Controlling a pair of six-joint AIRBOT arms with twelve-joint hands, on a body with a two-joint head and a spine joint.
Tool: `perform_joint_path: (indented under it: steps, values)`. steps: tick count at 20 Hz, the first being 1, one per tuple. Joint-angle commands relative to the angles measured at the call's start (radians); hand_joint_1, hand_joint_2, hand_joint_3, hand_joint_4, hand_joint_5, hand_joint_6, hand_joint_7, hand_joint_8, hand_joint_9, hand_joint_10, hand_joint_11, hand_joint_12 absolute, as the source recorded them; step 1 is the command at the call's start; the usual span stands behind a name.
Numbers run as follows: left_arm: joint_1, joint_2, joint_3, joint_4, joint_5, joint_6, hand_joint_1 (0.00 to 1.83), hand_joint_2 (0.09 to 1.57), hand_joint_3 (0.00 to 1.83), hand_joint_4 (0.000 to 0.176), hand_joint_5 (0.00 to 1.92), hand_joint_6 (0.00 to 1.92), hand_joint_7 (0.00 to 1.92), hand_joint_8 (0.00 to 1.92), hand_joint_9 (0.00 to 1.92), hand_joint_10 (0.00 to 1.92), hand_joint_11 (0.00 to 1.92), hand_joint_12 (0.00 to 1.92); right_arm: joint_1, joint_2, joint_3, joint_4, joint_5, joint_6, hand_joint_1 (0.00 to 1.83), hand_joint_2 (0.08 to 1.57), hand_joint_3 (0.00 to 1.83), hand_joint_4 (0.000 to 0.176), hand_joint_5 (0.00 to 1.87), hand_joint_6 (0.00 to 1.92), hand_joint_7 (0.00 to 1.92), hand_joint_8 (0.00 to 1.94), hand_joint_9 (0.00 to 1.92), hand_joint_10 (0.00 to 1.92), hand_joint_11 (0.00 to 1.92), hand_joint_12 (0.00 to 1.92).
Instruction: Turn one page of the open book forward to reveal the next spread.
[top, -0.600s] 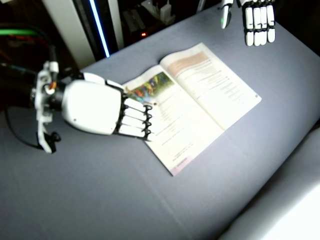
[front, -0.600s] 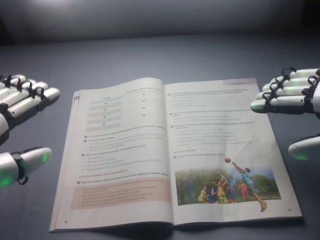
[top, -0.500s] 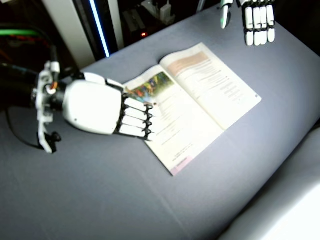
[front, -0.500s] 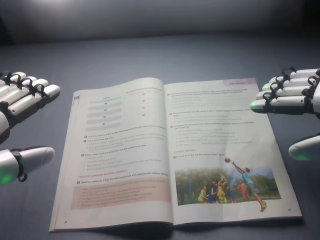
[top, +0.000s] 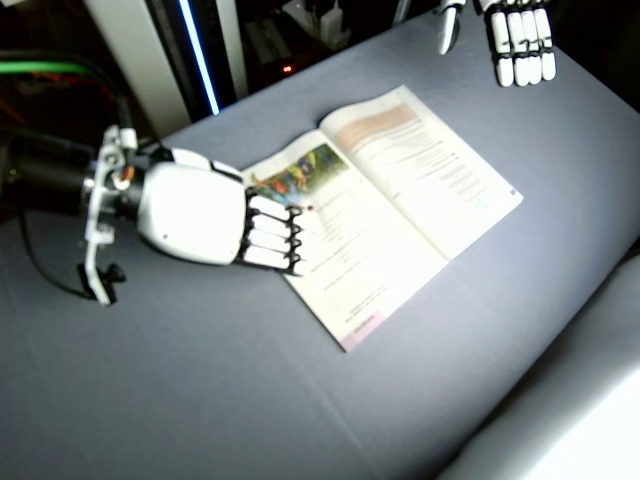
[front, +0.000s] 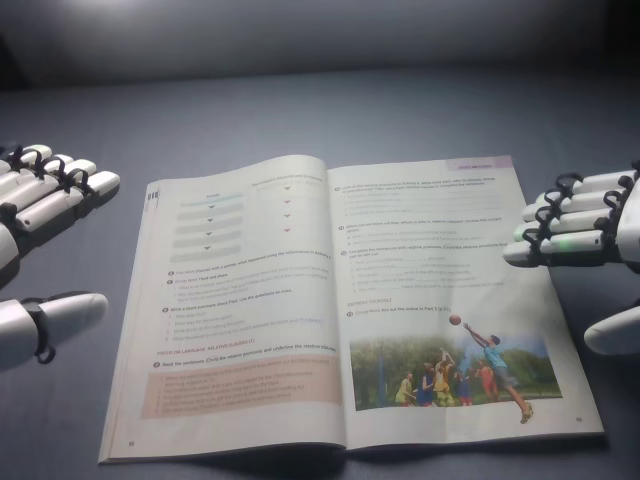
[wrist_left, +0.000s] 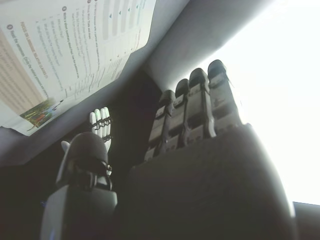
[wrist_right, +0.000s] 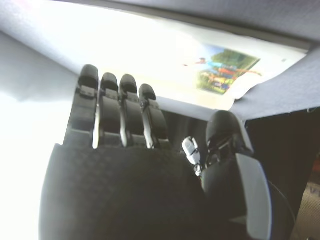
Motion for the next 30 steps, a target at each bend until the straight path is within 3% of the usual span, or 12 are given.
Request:
perform_joint_path:
  steps: [1, 6, 10, 13, 17, 21, 26, 30]
  values:
    - [-0.008, -0.002, 0.008, -0.009, -0.108, -0.002, 0.0, 1.36, 0.01, 0.0, 0.0, 0.0, 0.0, 0.0, 0.0, 0.0, 0.0, 0.0, 0.015, 0.001, 0.003, 0.027, 0.041, 0.007, 0.0, 1.25, 0.0, 0.0, 0.09, 0.01, 0.11, 0.01, 0.06, 0.01, 0.1, 0.19]
    - [-0.009, -0.005, 0.01, -0.009, -0.104, -0.004, 0.0, 1.35, 0.01, 0.0, 0.0, 0.0, 0.0, 0.0, 0.0, 0.0, 0.0, 0.0, 0.015, -0.02, 0.008, -0.039, 0.003, 0.014, 0.0, 1.24, 0.0, 0.0, 0.03, 0.0, 0.05, 0.0, 0.02, 0.0, 0.09, 0.17]
    - [-0.013, -0.012, 0.014, -0.009, -0.103, -0.004, 0.0, 1.35, 0.01, 0.0, 0.0, 0.0, 0.0, 0.0, 0.0, 0.0, 0.0, 0.0, 0.015, -0.062, 0.044, -0.148, 0.001, 0.137, 0.0, 1.25, 0.0, 0.0, 0.04, 0.0, 0.07, 0.0, 0.05, 0.0, 0.06, 0.1]
    - [-0.015, -0.014, 0.016, -0.008, -0.102, -0.005, 0.0, 1.35, 0.01, 0.0, 0.0, 0.0, 0.0, 0.0, 0.0, 0.0, 0.0, 0.0, 0.016, -0.088, 0.054, -0.154, 0.008, 0.142, 0.0, 1.23, 0.0, 0.0, 0.07, 0.01, 0.09, 0.01, 0.06, 0.0, 0.05, 0.08]
    - [-0.016, -0.014, 0.017, -0.008, -0.105, -0.005, 0.0, 1.36, 0.01, 0.0, 0.0, 0.0, 0.0, 0.0, 0.0, 0.0, 0.0, 0.0, 0.036, -0.14, 0.082, -0.128, 0.038, 0.142, 0.0, 1.24, 0.0, 0.0, 0.11, 0.02, 0.13, 0.02, 0.11, 0.02, 0.12, 0.1]
    - [-0.016, -0.014, 0.018, -0.008, -0.107, -0.005, 0.0, 1.34, 0.0, 0.0, 0.0, 0.0, 0.0, 0.0, 0.0, 0.0, 0.0, 0.0, 0.049, -0.2, 0.114, -0.077, 0.069, 0.138, 0.0, 1.22, 0.0, 0.0, 0.03, 0.0, 0.04, 0.0, 0.01, 0.0, 0.03, 0.05]
    - [-0.017, -0.011, 0.021, -0.009, -0.117, -0.005, 0.0, 1.31, 0.0, 0.0, 0.01, 0.0, 0.0, 0.0, 0.0, 0.0, 0.0, 0.0, 0.049, -0.281, 0.151, 0.074, 0.112, 0.046, 0.0, 1.24, 0.0, 0.0, 0.06, 0.01, 0.08, 0.01, 0.02, 0.01, 0.03, 0.05]
    - [-0.018, -0.011, 0.029, -0.029, -0.134, -0.005, 0.0, 1.3, 0.0, 0.0, 0.0, 0.0, 0.01, 0.0, 0.0, 0.0, 0.0, 0.0, 0.052, -0.37, 0.197, 0.167, 0.175, 0.029, 0.0, 1.24, 0.0, 0.0, 0.06, 0.01, 0.09, 0.01, 0.04, 0.01, 0.07, 0.06]
